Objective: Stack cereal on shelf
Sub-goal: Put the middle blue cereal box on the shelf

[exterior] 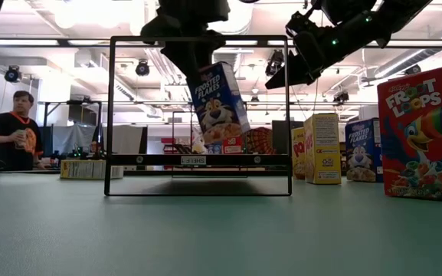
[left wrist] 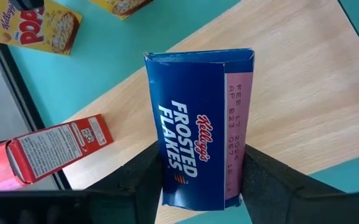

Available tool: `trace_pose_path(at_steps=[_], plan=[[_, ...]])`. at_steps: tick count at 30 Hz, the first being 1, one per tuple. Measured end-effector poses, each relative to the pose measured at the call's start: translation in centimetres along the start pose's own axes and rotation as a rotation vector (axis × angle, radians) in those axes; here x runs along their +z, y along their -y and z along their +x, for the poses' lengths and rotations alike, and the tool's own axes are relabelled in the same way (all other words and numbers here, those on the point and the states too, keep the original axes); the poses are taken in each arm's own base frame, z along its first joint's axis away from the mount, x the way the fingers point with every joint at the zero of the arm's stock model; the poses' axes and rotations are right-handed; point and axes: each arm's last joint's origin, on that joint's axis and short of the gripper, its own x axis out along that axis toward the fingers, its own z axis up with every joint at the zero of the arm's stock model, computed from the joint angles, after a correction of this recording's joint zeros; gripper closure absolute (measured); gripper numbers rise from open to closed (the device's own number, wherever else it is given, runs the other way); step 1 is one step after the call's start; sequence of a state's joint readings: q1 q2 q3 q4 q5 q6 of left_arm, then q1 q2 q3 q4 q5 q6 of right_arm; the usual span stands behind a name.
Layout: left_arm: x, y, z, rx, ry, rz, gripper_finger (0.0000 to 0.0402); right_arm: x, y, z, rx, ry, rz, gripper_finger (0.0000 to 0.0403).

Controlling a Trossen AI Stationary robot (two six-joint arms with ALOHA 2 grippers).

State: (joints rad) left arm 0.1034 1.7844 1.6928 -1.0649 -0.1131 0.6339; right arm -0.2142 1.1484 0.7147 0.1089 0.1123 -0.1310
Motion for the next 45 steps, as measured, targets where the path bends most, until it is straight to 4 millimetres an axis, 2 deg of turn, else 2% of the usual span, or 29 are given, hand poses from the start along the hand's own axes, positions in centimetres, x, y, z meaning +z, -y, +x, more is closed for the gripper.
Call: trace_pose_path(at_steps=[9, 17, 21, 28, 32, 37, 45], plan=[[0.2, -0.3, 0.1, 0.022, 0.028, -0.018, 0.0179, 0.0, 0.0, 0.0, 0.0, 0.0, 0.0, 0.0394], [0.1, -0.2, -0.3, 0.016, 0.018, -0.021, 0.0164, 0.0, 0.0, 0.0, 0.0, 0.0, -0.002, 0.0394], [0.2, -0.4, -1.5, 0.021, 0.025, -0.034, 0.0164, 0.0, 0.0, 0.0, 0.0, -0.001, -0.003, 0.0394], [-0.5, -0.4, -5.1, 0.042, 0.066, -0.16, 0.0167, 0.0, 0.0, 0.0, 0.0, -0.001, -0.002, 0.0394], [-1.6, 0.5, -6.5, 0.047, 0.085, -0.243, 0.0169, 0.0, 0.0, 0.0, 0.0, 0.0, -0.002, 0.0394], [-2.7, 2.2, -6.9, 0.068, 0.143, -0.3, 0.017, 0.0, 0.0, 0.0, 0.0, 0.0, -0.001, 0.0394], [-5.2, 4.4, -5.4, 0.126, 0.242, -0.412, 0.017, 0.1, 0.0, 0.0, 0.007, 0.008, 0.007, 0.0394]])
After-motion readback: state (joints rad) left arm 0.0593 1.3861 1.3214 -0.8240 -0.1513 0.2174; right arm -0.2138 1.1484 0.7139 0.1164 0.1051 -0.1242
